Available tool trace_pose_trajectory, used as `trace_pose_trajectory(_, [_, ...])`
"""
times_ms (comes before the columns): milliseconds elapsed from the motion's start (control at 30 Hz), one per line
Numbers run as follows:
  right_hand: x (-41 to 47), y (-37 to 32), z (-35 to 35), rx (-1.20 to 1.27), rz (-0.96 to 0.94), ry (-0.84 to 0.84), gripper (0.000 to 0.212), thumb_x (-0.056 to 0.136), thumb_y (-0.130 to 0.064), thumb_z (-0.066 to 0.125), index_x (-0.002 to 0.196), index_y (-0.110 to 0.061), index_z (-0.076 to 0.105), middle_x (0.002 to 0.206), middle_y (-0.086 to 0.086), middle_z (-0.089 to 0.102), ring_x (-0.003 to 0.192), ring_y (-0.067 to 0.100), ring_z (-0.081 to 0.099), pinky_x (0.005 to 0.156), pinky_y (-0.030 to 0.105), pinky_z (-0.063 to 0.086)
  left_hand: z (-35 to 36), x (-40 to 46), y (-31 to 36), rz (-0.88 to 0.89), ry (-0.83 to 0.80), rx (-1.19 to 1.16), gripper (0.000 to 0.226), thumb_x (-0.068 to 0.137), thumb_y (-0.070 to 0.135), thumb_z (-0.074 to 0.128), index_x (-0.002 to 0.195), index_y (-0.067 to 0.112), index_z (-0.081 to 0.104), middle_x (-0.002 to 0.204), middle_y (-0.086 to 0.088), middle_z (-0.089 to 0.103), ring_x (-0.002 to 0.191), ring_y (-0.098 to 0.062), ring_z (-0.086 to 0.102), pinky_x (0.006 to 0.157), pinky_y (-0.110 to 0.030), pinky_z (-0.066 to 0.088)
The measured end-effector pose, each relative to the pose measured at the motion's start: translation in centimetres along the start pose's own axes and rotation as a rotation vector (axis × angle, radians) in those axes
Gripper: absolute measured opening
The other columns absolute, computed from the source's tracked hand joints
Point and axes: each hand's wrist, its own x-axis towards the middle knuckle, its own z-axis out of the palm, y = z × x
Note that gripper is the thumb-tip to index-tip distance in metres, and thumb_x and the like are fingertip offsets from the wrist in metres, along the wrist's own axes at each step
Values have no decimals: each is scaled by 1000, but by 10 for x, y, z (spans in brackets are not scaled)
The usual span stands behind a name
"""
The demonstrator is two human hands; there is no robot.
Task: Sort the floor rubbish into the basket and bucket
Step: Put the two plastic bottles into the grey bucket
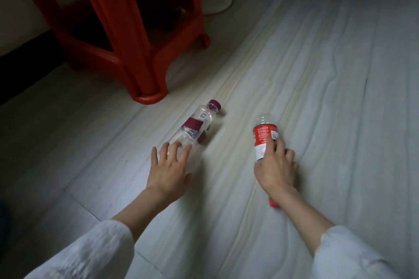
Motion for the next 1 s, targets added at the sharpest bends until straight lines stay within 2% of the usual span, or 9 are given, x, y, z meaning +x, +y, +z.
trace_pose_trajectory(100, [-9, -19, 10, 80, -176, -2, 68, 87, -24, 56, 144, -15, 22, 148, 5, 28, 122, 28, 41, 95, 37, 38, 8, -2, -4, -2, 90, 3, 76, 90, 48, 43, 148, 14, 8, 148, -8, 26, 138, -32, 19, 113, -54, 7])
trace_pose_trajectory(167, [-17, -27, 17, 169, -216, -1, 59, 87, -27, 58, 137, -11, 33, 140, 9, 39, 118, 28, 46, 94, 35, 38, 11, -4, -11, 20, 97, -11, 73, 86, 42, 55, 145, 11, 25, 139, -13, 39, 130, -35, 34, 109, -54, 23])
trace_pose_trajectory(233, [-26, -28, 21, 228, -176, 19, 53, 87, -30, 59, 132, -9, 40, 131, 12, 46, 113, 30, 50, 90, 37, 41, 16, -9, -17, 26, 113, -35, 69, 74, 34, 72, 132, 8, 46, 122, -16, 54, 111, -36, 51, 91, -48, 46])
trace_pose_trajectory(300, [-36, -23, 25, 223, -133, 3, 58, 87, -34, 59, 137, -16, 36, 134, 10, 43, 113, 30, 50, 87, 38, 44, 20, -17, -19, 7, 129, -73, 64, 66, 29, 80, 121, 8, 55, 114, -18, 57, 99, -37, 57, 75, -42, 53])
trace_pose_trajectory(400, [-52, -22, 29, 133, -155, -54, 66, 86, -34, 59, 142, -23, 27, 144, 6, 31, 119, 30, 45, 91, 36, 44, 23, -34, -25, -79, 104, -188, 50, 85, 26, 62, 130, 16, 41, 140, -21, 35, 114, -37, 48, 90, -43, 45])
trace_pose_trajectory(500, [-65, -29, 31, 121, -178, -107, 72, 86, -29, 59, 145, -24, 20, 147, 9, 24, 121, 31, 42, 97, 35, 40, 29, -51, -37, -156, 56, -227, 50, 90, 27, 51, 134, 21, 29, 139, -17, 33, 110, -31, 48, 93, -37, 40])
trace_pose_trajectory(600, [-74, -39, 28, 206, -156, -154, 77, 85, -24, 59, 148, -23, 15, 142, 10, 30, 121, 31, 44, 99, 34, 38, 29, -69, -48, -236, -33, -329, 66, 84, 27, 61, 136, 19, 21, 128, -15, 43, 101, -28, 52, 86, -35, 46])
trace_pose_trajectory(733, [-88, -73, 10, 450, -92, -109, 63, 81, -19, 63, 138, -13, 36, 126, 15, 48, 115, 33, 48, 92, 35, 40, 8, -88, -77, -413, -109, -719, 93, 78, 19, 70, 144, 22, 4, 133, -18, 37, 105, -33, 53, 85, -36, 50])
trace_pose_trajectory(1000, [-136, -211, -90, 842, -289, 49, 51, 81, -25, 67, 126, -12, 46, 119, 11, 59, 109, 29, 55, 88, 29, 40, -113, -145, -159, -384, 284, -933, 94, 79, 19, 67, 148, 14, 5, 151, -14, 22, 134, -27, 31, 107, -34, 29])
